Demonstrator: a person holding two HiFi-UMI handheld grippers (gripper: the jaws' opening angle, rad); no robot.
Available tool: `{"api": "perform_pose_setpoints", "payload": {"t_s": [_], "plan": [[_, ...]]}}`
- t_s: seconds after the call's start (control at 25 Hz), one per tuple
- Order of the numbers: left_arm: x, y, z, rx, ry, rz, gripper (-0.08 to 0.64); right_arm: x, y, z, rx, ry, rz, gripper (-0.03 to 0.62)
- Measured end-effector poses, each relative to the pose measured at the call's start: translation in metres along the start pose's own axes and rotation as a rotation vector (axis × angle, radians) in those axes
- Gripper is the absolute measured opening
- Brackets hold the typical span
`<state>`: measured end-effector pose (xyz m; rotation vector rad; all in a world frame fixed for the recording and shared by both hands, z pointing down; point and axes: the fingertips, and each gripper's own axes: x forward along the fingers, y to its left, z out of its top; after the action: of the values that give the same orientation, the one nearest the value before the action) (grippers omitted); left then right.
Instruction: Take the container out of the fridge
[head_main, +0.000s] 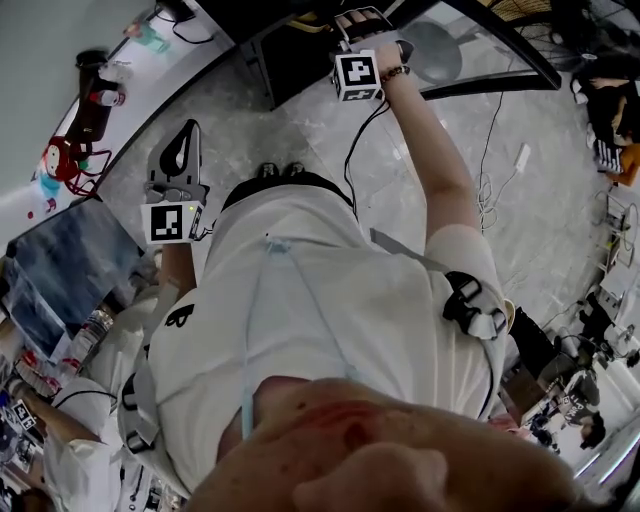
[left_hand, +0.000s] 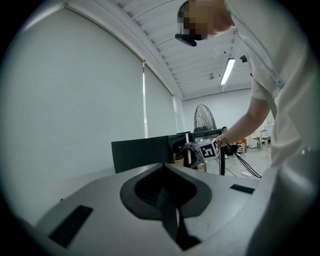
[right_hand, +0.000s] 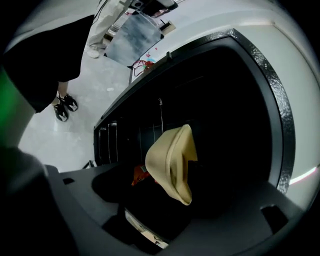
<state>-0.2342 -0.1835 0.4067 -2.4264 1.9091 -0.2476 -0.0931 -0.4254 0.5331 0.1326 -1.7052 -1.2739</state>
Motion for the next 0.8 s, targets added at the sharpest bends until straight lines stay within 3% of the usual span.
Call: {"api": "perform_pose_setpoints", "payload": {"t_s": [0.4, 0.48, 0.52, 0.8], "plan": [[-0.012, 0.009, -0.009, -0.034, 0.014, 0.040, 0.009, 0.023, -0.004, -0.004, -0.089, 0.046, 0.005, 0.316], [-0.011, 0.007, -0.010, -0.032, 0.023, 0.040, 0.009, 0.020, -0.005, -0.004, -0.100, 0.046, -0.007, 0.163], [-0.011, 0.006, -0.011, -0.031, 0.026, 0.038, 0.009, 0.019, -0.005, -0.004, -0.105, 0.049, -0.010, 0.135], [-0.007, 0.004, -0.012, -0.037, 0.015, 0.020, 0.009, 0.015, -0.001, -0.005, -0.122, 0.072, 0.003, 0.133]]}}
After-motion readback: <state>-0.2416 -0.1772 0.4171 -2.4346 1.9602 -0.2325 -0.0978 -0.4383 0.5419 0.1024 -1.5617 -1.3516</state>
